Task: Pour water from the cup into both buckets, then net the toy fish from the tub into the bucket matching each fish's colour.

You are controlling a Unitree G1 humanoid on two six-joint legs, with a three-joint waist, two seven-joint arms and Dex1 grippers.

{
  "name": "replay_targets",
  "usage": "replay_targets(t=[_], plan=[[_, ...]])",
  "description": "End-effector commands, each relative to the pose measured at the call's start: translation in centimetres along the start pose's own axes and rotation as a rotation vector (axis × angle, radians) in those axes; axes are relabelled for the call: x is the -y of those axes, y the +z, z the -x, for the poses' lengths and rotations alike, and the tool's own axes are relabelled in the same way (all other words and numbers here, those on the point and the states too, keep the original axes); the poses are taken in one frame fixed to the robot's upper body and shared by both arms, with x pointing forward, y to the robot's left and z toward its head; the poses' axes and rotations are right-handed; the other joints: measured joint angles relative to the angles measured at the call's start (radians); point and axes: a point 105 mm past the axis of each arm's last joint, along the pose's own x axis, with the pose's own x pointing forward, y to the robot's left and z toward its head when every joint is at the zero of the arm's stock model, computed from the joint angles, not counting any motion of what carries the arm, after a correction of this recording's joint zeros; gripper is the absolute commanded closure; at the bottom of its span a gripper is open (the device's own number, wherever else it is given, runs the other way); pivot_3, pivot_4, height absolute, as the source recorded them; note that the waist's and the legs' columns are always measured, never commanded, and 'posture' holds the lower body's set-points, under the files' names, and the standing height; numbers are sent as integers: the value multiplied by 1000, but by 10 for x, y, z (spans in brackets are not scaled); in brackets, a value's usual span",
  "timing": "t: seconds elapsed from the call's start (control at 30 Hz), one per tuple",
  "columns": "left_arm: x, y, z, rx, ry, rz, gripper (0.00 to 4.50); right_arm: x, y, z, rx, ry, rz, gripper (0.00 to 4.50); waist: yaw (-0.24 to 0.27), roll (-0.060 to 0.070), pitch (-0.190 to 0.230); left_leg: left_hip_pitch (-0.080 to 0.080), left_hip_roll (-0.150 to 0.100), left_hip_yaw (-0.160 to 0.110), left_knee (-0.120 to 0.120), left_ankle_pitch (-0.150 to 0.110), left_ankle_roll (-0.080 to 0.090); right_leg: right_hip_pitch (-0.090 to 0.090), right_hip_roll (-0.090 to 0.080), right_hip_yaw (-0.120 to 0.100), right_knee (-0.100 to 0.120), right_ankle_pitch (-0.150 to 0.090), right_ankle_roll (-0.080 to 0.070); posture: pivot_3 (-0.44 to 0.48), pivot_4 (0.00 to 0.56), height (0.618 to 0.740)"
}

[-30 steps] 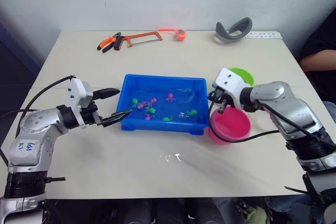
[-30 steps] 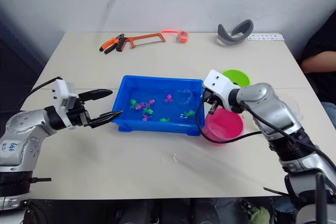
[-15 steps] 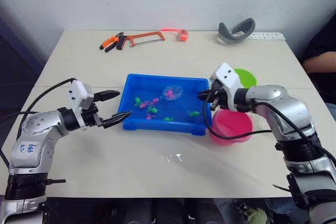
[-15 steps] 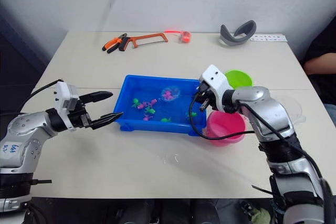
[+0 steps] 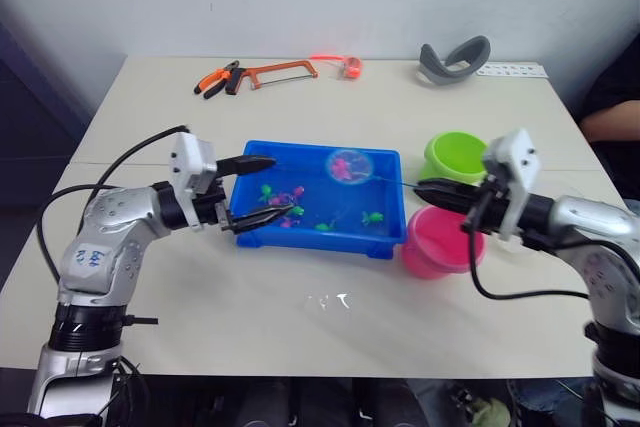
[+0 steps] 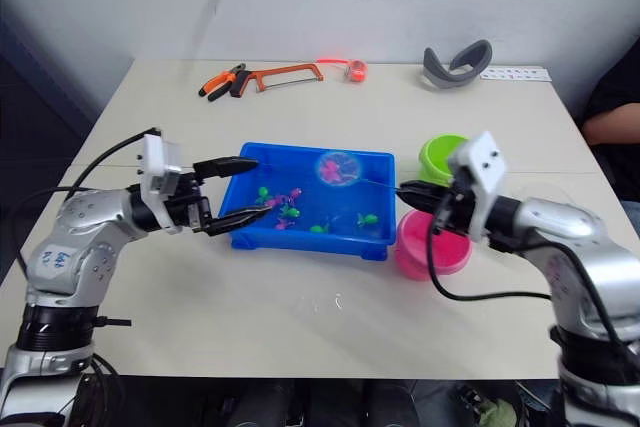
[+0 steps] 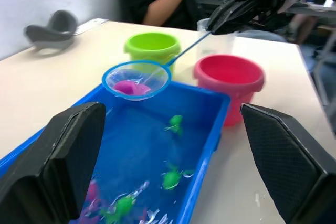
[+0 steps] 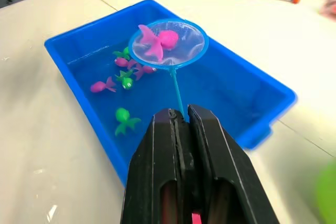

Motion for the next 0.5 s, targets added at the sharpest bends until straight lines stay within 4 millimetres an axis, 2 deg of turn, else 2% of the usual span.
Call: replay_targets(t=[0.03, 0.3, 0.5], plan=[[24, 19, -34, 55, -206, -25, 33, -3, 8, 69, 100, -129, 123, 4500, 2, 0, 0, 0, 0, 0, 0, 0, 0, 0, 0, 0, 0, 0, 0, 0, 150, 740], [38, 17, -53, 71, -330, 9, 33, -7, -21, 123, 40, -294, 218, 4500, 20, 0, 0, 2, 0, 1, 0, 0, 0, 2, 3, 2, 0, 0, 0, 0, 150, 740], [41, 14, -59, 76, -362, 25, 33, -8, -42, 145, -18, -391, 369, 4500, 24, 0, 0, 3, -1, 1, 0, 1, 1, 3, 4, 2, 0, 0, 1, 0, 150, 740]])
